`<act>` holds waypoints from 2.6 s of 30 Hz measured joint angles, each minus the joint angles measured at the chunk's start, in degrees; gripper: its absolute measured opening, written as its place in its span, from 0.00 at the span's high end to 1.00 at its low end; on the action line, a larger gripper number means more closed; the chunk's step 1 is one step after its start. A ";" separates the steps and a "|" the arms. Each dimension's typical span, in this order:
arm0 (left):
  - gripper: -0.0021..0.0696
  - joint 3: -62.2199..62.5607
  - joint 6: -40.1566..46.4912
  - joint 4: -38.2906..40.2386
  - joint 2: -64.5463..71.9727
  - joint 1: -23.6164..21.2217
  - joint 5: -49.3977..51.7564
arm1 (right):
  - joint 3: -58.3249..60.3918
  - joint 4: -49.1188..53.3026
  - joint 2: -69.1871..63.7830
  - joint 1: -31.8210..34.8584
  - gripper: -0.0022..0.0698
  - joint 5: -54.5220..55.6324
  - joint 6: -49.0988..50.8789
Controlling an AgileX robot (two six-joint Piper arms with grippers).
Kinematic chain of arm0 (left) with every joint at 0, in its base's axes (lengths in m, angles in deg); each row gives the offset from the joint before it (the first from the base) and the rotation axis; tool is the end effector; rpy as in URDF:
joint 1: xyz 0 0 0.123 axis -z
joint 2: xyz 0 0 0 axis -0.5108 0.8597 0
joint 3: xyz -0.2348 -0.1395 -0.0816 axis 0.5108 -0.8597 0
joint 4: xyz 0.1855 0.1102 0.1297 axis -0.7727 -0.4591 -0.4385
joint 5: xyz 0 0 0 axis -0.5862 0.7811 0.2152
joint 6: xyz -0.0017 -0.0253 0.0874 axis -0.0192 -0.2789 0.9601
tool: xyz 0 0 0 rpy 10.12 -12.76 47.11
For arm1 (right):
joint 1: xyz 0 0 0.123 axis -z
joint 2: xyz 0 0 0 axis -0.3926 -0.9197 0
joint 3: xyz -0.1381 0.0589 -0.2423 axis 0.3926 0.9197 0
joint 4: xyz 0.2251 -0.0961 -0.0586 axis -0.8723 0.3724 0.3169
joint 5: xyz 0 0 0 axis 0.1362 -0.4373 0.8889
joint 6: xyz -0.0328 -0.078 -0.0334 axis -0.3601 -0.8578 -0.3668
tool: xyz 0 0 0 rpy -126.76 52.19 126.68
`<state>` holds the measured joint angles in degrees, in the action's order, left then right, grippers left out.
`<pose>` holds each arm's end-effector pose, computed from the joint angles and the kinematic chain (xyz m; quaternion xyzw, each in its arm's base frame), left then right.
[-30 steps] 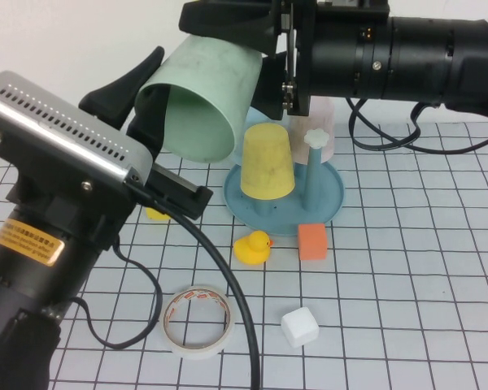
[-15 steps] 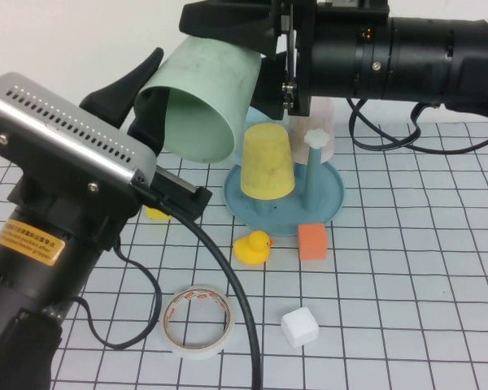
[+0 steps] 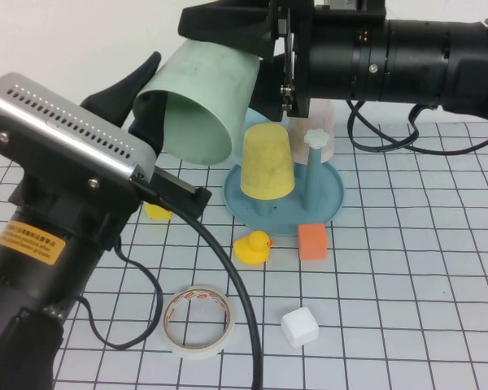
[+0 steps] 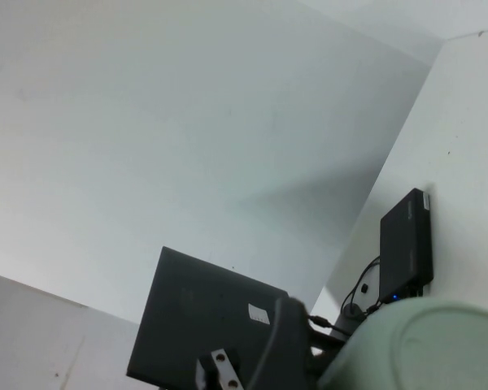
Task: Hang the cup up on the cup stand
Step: Adjust the cup with two arms
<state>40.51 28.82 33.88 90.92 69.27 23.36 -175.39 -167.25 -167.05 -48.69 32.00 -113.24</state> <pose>0.2029 -0.1309 0.3498 0.2024 0.5103 -0.0026 0.8358 0.3312 0.2361 0.3696 -0.0697 0.7068 0.6630 0.2368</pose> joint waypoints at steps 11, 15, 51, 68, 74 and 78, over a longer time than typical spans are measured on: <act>0.58 0.00 0.22 4.16 0.00 -0.33 0.22 | 0.00 0.89 0.00 0.00 0.18 -0.62 0.00; 0.55 0.00 0.22 4.28 0.00 -0.33 0.22 | 0.00 0.89 0.00 0.00 0.18 -0.62 0.00; 0.96 0.00 -8.57 -6.13 0.00 -0.70 3.25 | 0.00 1.09 0.00 0.00 0.14 -1.03 -3.80; 0.96 -0.13 -1.09 -2.30 0.10 -0.70 -1.05 | 0.00 0.19 0.00 0.00 0.08 -0.30 -2.49; 0.96 -0.13 0.72 -1.01 0.10 -0.70 -1.56 | 0.00 0.03 0.00 -0.20 0.08 -0.17 -2.41; 0.96 0.25 0.72 0.16 0.60 -0.70 -1.58 | 0.00 -0.06 0.00 -1.19 0.08 0.88 -2.41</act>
<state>40.77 29.55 34.04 91.51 68.57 21.78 -175.39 -167.31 -167.05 -49.87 32.88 -115.65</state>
